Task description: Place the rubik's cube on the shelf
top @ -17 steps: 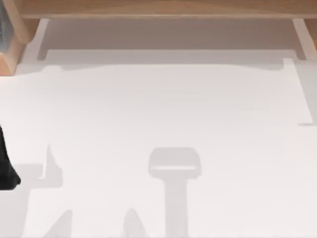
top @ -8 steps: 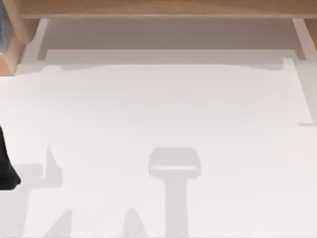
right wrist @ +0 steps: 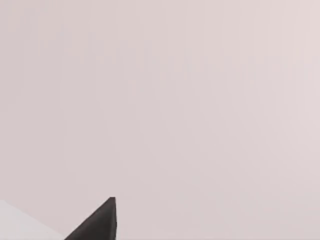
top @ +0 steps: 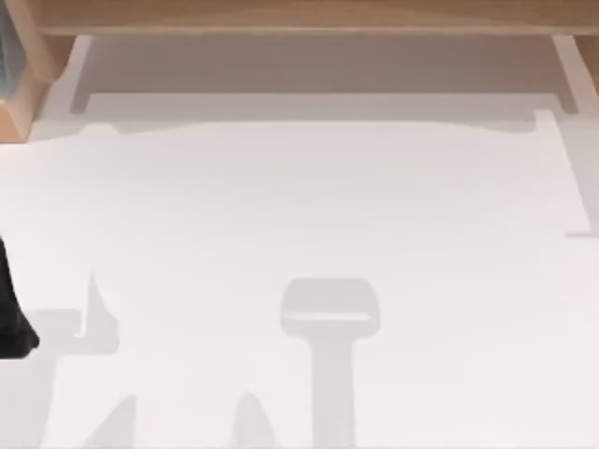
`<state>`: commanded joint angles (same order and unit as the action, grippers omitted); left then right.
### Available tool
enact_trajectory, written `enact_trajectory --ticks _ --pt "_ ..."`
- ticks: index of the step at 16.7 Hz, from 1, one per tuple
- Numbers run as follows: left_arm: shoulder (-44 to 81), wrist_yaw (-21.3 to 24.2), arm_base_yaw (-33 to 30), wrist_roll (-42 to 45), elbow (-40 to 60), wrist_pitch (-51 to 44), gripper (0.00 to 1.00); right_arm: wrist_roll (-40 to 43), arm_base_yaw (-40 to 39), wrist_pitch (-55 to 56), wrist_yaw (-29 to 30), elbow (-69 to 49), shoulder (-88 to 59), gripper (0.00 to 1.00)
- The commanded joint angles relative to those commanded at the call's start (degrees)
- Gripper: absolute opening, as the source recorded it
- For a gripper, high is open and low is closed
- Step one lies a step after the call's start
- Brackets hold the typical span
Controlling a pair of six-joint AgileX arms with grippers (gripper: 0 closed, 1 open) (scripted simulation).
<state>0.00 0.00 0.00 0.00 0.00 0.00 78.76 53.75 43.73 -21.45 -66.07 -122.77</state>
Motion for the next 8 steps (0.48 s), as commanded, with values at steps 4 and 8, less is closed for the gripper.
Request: enact_trajectory --ticks 4,8 --pt "0.0 0.0 0.0 0.0 0.0 0.0 1.0 -8.0 -3.9 -27.5 6.4 -20.7 -3.3 1.0" --pt "0.0 0.0 0.0 0.0 0.0 0.0 1.0 -17.5 -10.7 -55.8 10.7 -40.5 -6.3 1.0"
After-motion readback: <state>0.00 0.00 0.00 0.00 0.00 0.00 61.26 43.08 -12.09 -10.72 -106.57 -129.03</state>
